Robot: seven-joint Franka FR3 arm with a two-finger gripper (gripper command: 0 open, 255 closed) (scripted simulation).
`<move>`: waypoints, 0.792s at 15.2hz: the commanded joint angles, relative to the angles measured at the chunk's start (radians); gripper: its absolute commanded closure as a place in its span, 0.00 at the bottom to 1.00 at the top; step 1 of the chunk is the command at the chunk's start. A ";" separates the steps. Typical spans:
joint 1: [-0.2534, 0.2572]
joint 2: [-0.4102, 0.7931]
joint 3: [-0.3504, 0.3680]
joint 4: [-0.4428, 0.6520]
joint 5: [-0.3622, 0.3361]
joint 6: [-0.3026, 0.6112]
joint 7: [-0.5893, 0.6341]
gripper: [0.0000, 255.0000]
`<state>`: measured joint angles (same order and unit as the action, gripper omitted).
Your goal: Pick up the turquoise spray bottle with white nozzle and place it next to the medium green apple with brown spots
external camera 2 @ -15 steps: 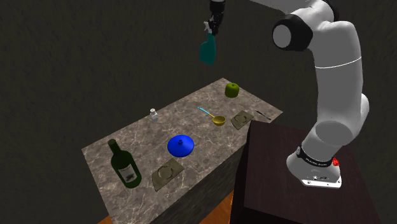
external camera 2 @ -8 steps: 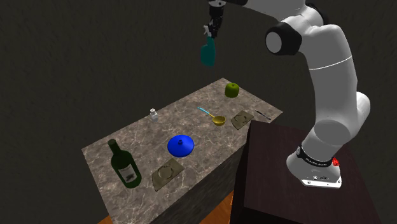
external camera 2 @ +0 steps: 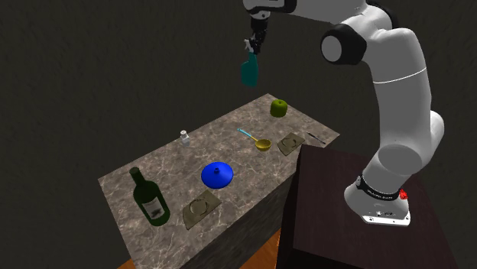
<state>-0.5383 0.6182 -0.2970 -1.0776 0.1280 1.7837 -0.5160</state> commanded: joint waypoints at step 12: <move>0.017 -0.006 0.003 -0.186 0.002 0.180 -0.005 1.00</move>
<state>-0.5218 0.6118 -0.2946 -1.2498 0.1296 1.9479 -0.5199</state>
